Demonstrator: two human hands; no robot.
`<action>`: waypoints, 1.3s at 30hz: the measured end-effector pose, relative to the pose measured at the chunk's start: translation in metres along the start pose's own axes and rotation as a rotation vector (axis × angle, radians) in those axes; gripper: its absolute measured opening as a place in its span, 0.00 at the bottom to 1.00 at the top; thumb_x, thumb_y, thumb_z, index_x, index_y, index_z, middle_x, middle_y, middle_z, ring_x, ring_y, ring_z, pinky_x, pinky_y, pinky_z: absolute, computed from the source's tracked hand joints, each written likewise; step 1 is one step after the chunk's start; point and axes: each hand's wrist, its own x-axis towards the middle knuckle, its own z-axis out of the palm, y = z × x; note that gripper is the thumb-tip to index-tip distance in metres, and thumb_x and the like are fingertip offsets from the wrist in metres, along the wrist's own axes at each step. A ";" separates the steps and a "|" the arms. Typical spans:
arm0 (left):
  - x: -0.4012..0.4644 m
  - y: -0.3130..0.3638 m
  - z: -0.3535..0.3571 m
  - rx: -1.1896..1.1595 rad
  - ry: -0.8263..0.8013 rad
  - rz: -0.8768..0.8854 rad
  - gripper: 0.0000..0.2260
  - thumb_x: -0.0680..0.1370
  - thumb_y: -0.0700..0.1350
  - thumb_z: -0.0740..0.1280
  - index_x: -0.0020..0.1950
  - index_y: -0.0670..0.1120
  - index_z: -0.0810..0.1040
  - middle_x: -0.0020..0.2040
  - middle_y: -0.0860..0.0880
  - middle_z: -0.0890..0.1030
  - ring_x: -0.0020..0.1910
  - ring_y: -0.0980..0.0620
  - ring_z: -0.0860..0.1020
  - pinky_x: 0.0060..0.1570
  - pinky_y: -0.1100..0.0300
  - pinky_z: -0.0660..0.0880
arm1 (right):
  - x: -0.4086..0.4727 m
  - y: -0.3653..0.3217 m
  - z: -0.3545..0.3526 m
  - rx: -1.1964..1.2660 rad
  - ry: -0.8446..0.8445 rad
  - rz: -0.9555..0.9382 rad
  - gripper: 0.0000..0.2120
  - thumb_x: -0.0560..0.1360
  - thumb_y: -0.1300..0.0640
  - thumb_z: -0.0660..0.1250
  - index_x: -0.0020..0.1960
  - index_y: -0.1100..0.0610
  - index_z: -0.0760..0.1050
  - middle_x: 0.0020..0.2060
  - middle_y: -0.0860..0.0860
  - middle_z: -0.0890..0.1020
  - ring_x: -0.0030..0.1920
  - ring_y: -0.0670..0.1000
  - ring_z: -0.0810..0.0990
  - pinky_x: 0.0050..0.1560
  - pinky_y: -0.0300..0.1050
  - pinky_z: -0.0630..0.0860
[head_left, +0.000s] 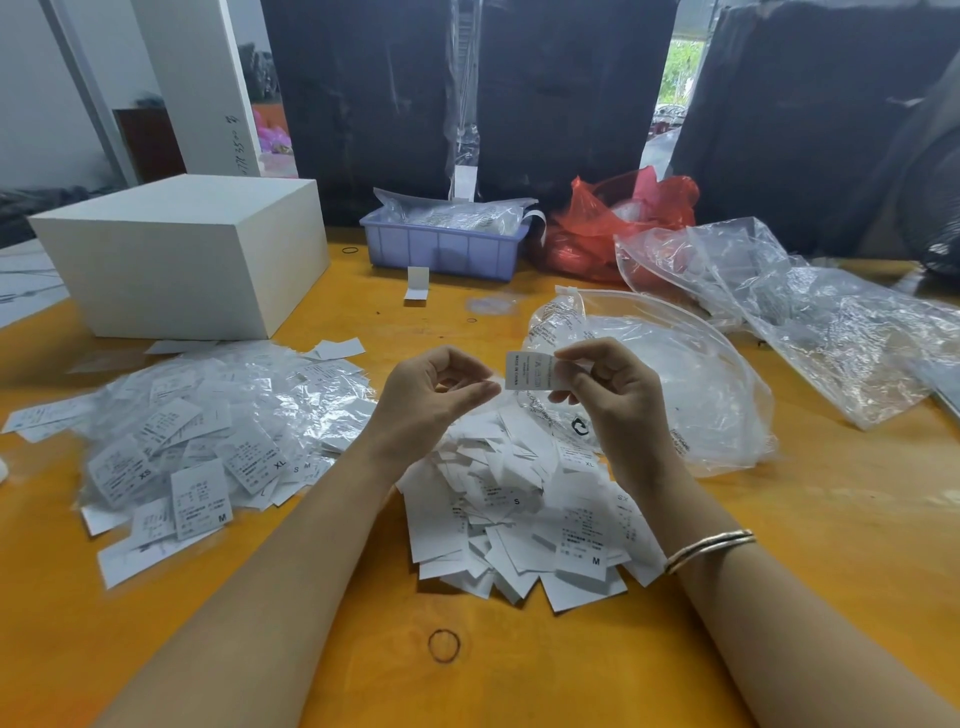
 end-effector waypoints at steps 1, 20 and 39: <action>0.000 0.000 0.000 0.000 0.004 -0.002 0.06 0.69 0.42 0.74 0.42 0.49 0.79 0.41 0.51 0.82 0.43 0.57 0.80 0.47 0.65 0.78 | 0.000 -0.001 0.001 0.002 -0.001 0.001 0.11 0.75 0.73 0.62 0.43 0.59 0.76 0.40 0.57 0.81 0.37 0.44 0.81 0.37 0.34 0.76; 0.001 -0.002 -0.001 0.098 0.044 0.095 0.08 0.71 0.39 0.73 0.44 0.50 0.77 0.40 0.54 0.80 0.41 0.66 0.79 0.42 0.73 0.74 | -0.003 0.001 0.004 -0.177 0.000 -0.119 0.06 0.74 0.70 0.65 0.44 0.60 0.75 0.40 0.54 0.80 0.38 0.45 0.82 0.37 0.35 0.77; 0.001 0.002 0.001 -0.035 -0.004 0.027 0.01 0.74 0.40 0.68 0.42 0.45 0.79 0.33 0.55 0.82 0.33 0.63 0.78 0.37 0.71 0.74 | -0.001 0.005 -0.002 -0.136 -0.126 0.025 0.14 0.73 0.73 0.63 0.44 0.55 0.76 0.40 0.53 0.81 0.32 0.43 0.78 0.33 0.33 0.75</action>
